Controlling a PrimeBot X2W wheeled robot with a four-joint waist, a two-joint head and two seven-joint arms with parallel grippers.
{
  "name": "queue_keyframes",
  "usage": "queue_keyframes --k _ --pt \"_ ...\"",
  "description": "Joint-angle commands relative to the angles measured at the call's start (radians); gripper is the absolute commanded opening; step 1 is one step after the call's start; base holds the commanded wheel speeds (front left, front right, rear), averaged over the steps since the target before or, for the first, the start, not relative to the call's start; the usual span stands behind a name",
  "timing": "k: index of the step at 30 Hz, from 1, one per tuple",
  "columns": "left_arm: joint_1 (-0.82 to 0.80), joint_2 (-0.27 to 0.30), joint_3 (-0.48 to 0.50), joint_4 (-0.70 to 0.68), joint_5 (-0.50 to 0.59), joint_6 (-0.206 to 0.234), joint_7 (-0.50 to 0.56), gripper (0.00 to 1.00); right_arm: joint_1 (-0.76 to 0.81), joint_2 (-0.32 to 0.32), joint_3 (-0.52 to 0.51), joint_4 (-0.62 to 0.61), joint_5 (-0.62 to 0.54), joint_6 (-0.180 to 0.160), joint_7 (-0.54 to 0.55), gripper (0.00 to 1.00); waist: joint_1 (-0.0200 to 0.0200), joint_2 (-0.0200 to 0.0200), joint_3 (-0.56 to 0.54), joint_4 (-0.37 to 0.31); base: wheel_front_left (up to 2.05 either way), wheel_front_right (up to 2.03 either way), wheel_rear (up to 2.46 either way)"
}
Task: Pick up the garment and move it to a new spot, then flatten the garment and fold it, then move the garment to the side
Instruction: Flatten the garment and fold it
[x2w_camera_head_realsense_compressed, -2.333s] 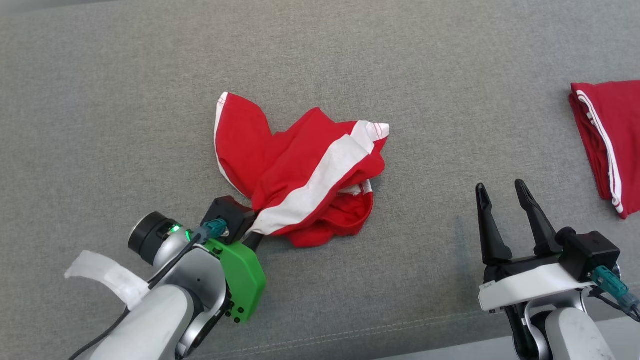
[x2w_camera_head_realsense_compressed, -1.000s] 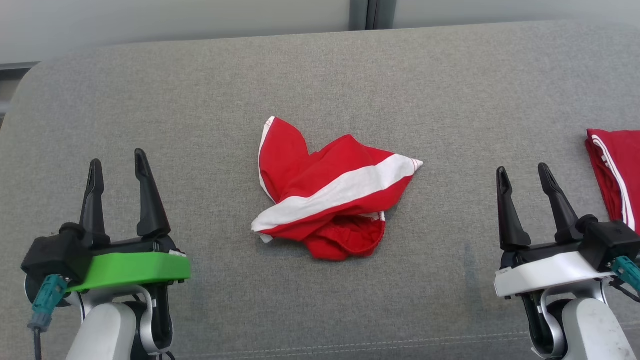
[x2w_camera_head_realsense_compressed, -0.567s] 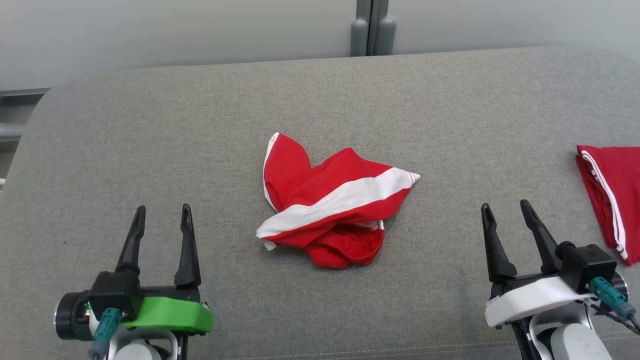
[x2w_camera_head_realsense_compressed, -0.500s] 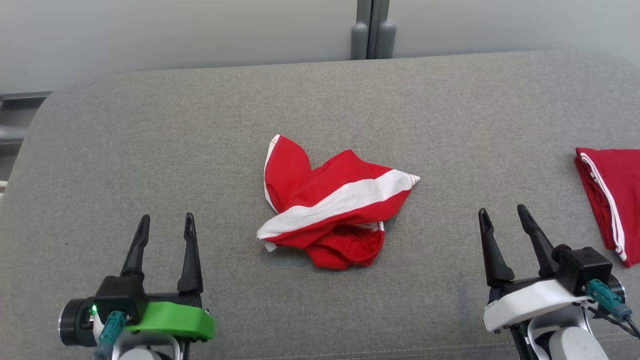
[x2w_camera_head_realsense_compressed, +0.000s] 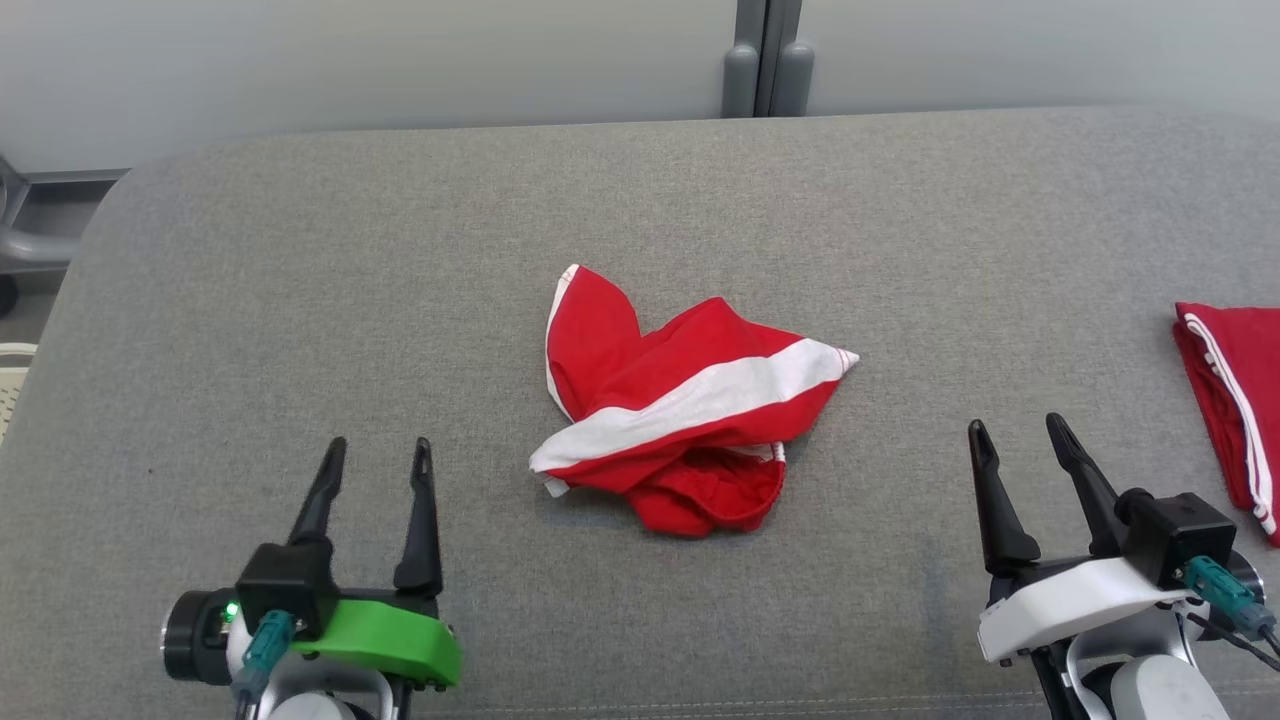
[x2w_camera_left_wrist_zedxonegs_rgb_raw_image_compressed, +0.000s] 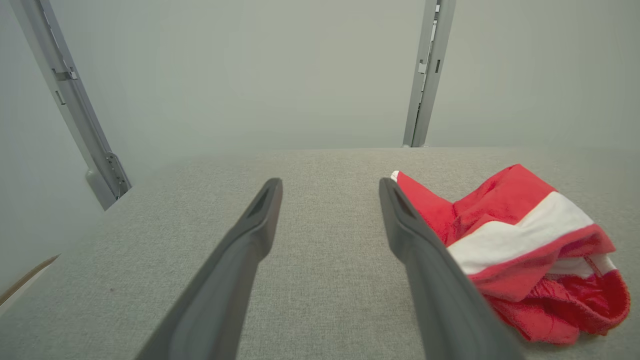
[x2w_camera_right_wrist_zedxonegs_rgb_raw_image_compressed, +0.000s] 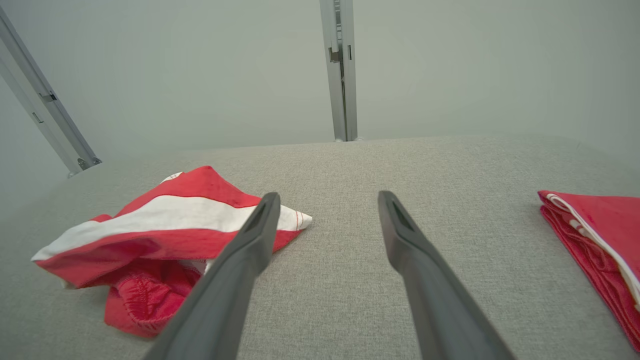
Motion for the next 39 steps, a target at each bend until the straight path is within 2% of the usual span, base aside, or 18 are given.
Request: queue_keyframes --k 1,5,6,11,18,27,36,37,39 --pt "-0.019 -0.008 -0.021 -0.001 -0.005 -0.017 0.027 1.0 -0.01 -0.002 -0.006 0.003 0.004 -0.002 0.014 1.0 0.0001 0.0 0.016 0.018 0.0 0.0 0.0" --pt "-0.026 -0.024 -0.083 0.002 -0.037 -0.075 0.131 1.0 -0.044 -0.034 0.006 0.04 0.044 -0.002 0.058 1.0 0.0001 0.0 0.044 0.043 0.0 0.0 0.0" --pt "-0.026 -0.024 -0.083 0.002 -0.037 -0.075 0.131 1.0 -0.044 -0.034 0.006 0.04 0.044 -0.002 0.058 1.0 0.0001 0.0 0.044 0.043 0.0 0.0 0.0" --pt "-0.044 -0.033 -0.144 0.0 -0.079 -0.137 0.245 1.0 -0.104 -0.102 0.058 0.111 0.096 -0.001 0.106 1.0 0.0001 0.0 0.086 0.065 0.0 0.0 0.0" --pt "-0.096 -0.048 -0.18 0.035 -0.127 -0.205 0.312 1.0 -0.237 -0.188 0.152 0.216 0.178 -0.001 0.129 1.0 0.0001 0.0 0.158 0.071 0.0 0.0 0.0" --pt "-0.195 -0.052 -0.2 0.086 -0.15 -0.241 0.323 1.0 -0.418 -0.266 0.272 0.337 0.242 -0.001 0.118 1.0 0.0001 0.0 0.245 0.078 0.0 0.0 0.0" --pt "-0.262 -0.059 -0.224 0.149 -0.183 -0.262 0.291 1.0 -0.548 -0.296 0.385 0.442 0.306 -0.001 0.093 1.0 0.0001 0.0 0.307 0.087 0.0 0.0 0.0" --pt "-0.267 -0.06 -0.229 0.155 -0.189 -0.265 0.291 0.98 -0.556 -0.297 0.394 0.449 0.31 -0.001 0.094 1.0 0.0001 0.0 0.311 0.087 0.0 0.0 0.0" --pt "-0.281 -0.058 -0.237 0.162 -0.192 -0.267 0.281 0.59 -0.573 -0.298 0.407 0.462 0.323 -0.001 0.088 1.0 0.0001 0.0 0.319 0.087 0.0 0.0 0.0"
